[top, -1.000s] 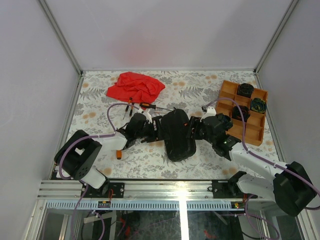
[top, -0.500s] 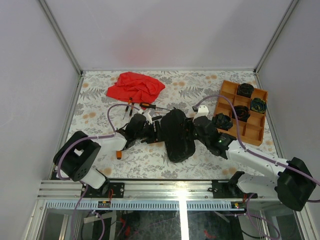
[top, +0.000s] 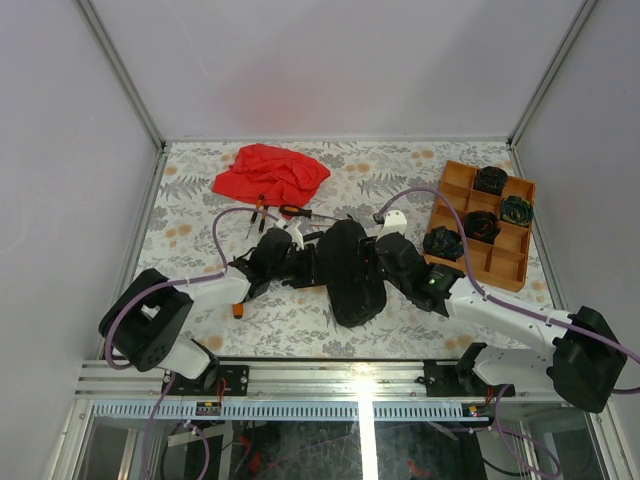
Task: Sort the tools into containers
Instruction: Adjust the storage box at the center of the board.
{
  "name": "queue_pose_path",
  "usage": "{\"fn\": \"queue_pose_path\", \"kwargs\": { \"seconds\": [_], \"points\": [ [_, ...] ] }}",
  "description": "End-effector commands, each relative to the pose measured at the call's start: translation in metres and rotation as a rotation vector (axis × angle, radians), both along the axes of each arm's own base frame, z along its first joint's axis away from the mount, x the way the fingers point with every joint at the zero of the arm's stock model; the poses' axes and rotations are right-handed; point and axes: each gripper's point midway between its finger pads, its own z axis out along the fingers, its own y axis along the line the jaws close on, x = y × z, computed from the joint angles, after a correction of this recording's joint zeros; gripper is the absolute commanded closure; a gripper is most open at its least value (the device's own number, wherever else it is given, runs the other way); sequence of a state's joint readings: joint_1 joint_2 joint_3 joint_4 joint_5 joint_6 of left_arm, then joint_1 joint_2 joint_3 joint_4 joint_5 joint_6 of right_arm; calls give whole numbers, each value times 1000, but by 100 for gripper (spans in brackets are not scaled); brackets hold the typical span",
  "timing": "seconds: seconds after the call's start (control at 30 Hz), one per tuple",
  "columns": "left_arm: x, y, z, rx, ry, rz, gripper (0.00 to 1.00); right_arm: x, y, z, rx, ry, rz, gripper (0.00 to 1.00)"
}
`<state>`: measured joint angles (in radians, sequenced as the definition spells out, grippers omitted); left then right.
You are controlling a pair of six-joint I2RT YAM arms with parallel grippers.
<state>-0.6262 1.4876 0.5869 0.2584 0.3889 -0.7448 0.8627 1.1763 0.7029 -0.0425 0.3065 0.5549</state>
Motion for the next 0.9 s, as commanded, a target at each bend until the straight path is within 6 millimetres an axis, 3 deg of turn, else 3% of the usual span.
{"fn": "queue_pose_path", "kwargs": {
  "seconds": [0.0, 0.63, 0.87],
  "points": [
    [-2, 12, -12, 77, -16, 29, 65, -33, 50, 16, 131, 72, 177, 75],
    [-5, 26, -20, 120, -14, 73, 89, -45, 69, 22, 72, 59, 208, 74],
    [-8, 40, -26, 173, -8, 114, 90, -48, 76, 23, 25, 48, 208, 73]
  ]
}}
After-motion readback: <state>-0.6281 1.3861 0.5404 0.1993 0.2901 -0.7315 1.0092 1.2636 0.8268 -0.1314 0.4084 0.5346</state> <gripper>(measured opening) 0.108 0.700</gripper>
